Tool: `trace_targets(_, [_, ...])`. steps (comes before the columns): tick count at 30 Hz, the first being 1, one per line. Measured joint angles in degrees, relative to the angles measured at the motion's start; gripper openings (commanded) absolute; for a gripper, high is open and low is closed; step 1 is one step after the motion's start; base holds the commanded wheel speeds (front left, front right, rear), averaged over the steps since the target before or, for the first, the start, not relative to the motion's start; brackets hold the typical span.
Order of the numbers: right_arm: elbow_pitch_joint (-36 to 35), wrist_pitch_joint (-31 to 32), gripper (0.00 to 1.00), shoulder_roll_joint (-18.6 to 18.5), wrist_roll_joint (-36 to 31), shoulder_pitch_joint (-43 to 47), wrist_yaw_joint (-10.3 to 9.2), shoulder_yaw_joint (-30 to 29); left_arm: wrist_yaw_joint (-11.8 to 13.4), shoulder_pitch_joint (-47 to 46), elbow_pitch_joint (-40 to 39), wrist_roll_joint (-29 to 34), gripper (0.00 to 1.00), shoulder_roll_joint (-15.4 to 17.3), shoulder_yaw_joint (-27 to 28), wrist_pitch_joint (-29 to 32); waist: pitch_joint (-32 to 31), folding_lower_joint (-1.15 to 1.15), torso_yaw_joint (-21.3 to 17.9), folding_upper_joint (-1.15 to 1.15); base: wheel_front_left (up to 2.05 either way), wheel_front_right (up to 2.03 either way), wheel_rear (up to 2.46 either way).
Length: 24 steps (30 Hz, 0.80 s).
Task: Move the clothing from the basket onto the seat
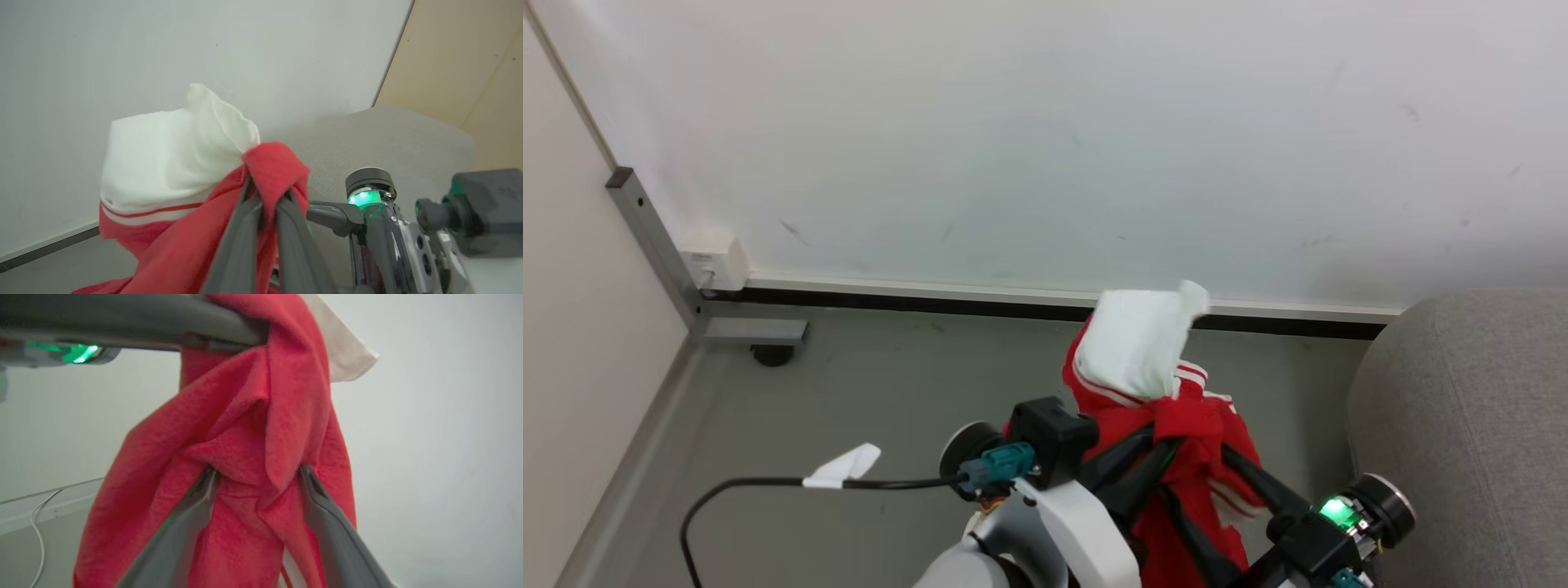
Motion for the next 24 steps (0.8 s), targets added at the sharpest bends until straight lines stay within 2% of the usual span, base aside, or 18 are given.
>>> trace_targets(1, [0.9, -0.1, 0.39, 0.5, 0.7, -0.2, 0.00, 0.3, 0.0, 0.1, 0.0, -0.1, 0.00, -0.2, -0.2, 0.0, -0.1, 0.00, 0.1, 0.00, 0.00, 0.00, 0.00])
trace_targets(2, [1.5, -0.1, 0.00, 1.0, 1.5, -0.4, 0.00, 0.4, 0.0, 0.1, 0.1, -0.2, 0.00, -0.3, -0.5, 0.0, -0.1, 0.00, 0.2, 0.00, 0.00, 0.00, 0.00])
trace_targets(10, [3.4, -0.4, 0.00, 1.9, 5.4, -1.5, 0.00, 0.4, 1.2, 0.6, 0.5, -1.1, 0.00, -0.6, -0.6, -1.0, -0.3, 0.00, 0.5, 0.00, 0.00, 0.00, 0.00])
trace_targets(12, [2.6, -0.4, 0.00, 2.0, 6.1, -1.5, 0.00, -0.6, 1.8, 0.6, 0.6, -0.8, 0.42, -0.4, -0.3, -1.4, -0.2, 0.01, 0.5, 0.00, 0.00, 0.00, 0.00])
trace_targets(14, [1.8, -0.4, 0.00, 2.0, 6.6, -1.2, 0.00, -1.6, 2.1, 0.8, 0.9, -0.2, 1.00, 0.1, -0.1, -2.0, -0.2, 0.01, 0.5, 0.00, 0.00, 0.00, 0.00])
trace_targets(24, [-2.8, -0.5, 0.00, 0.6, 7.1, 2.2, 0.00, -8.0, 3.1, 3.7, 5.6, 2.5, 1.00, 3.0, 0.2, -9.3, 0.3, 0.01, -0.1, 0.00, 0.00, 0.00, 0.00])
